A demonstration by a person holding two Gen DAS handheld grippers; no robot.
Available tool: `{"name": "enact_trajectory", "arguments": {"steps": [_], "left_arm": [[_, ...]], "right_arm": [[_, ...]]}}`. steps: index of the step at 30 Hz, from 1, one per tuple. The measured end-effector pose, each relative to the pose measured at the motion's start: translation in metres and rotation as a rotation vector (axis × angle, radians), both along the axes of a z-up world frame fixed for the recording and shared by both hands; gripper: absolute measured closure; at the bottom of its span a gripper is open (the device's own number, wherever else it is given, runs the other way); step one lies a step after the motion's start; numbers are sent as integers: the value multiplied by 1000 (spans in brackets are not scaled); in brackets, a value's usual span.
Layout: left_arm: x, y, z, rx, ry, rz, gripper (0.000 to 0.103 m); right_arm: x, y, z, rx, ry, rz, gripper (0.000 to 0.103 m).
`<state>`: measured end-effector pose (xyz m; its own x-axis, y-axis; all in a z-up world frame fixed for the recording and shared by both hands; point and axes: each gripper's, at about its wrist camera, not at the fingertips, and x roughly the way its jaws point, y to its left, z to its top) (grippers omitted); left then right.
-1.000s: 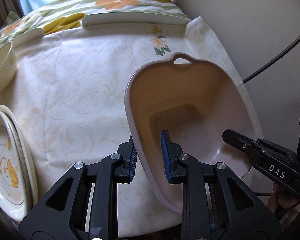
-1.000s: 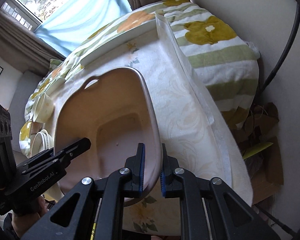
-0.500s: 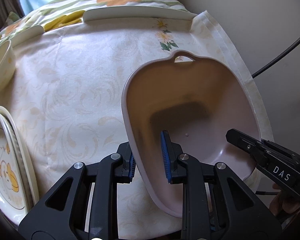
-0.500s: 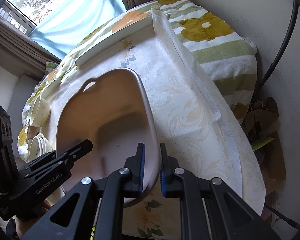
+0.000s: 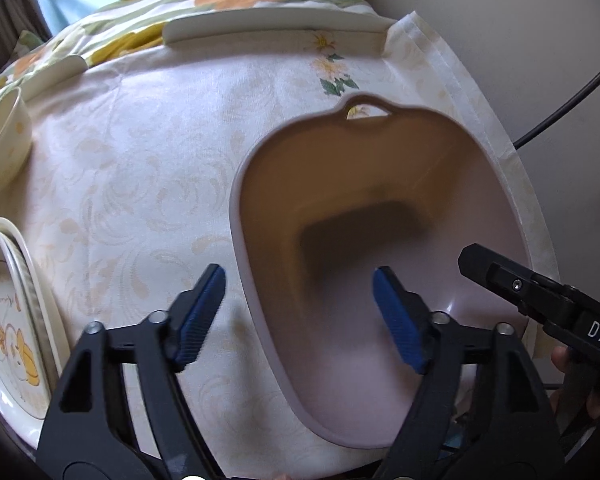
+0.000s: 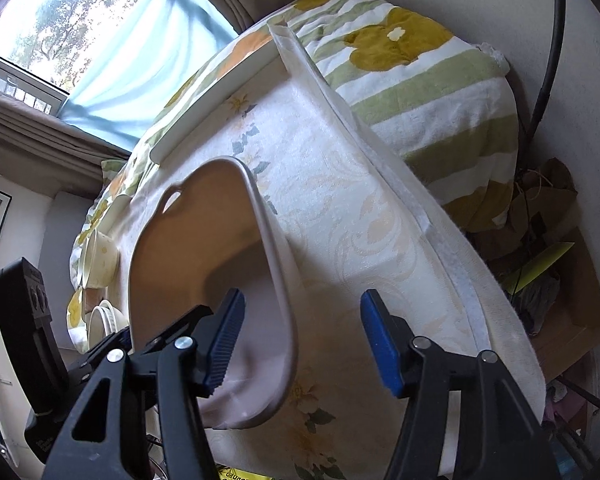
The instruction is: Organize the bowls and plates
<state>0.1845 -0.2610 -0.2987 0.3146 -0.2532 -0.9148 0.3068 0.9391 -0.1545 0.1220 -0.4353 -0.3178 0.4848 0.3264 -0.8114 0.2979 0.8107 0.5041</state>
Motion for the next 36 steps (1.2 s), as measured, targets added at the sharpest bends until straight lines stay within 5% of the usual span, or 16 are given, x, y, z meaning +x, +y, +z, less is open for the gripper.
{"name": "enact_trajectory", "arguments": {"steps": [11, 18, 20, 21, 22, 23, 24, 36], "left_arm": [[-12, 13, 31, 8, -23, 40, 27], [-42, 57, 111, -17, -167, 149, 27], [-52, 78, 142, -31, -241, 203, 19], [-55, 87, 154, -32, -274, 226, 13], [-58, 97, 165, -21, -315, 259, 0], [-59, 107, 174, -10, -353, 288, 0], [-59, 119, 182, 1, -380, 310, 0], [9, 275, 176, -61, -301, 483, 0]], "right_arm": [[-5, -10, 40, -50, -58, 9, 47], [-2, 9, 120, -149, -211, 143, 47], [5, 26, 141, -171, -264, 213, 46], [8, 38, 152, -180, -297, 262, 43], [13, 51, 161, -186, -327, 307, 26], [16, 63, 169, -188, -351, 339, 9], [22, 76, 177, -188, -379, 368, 5], [104, 220, 202, -218, -545, 518, 1]]}}
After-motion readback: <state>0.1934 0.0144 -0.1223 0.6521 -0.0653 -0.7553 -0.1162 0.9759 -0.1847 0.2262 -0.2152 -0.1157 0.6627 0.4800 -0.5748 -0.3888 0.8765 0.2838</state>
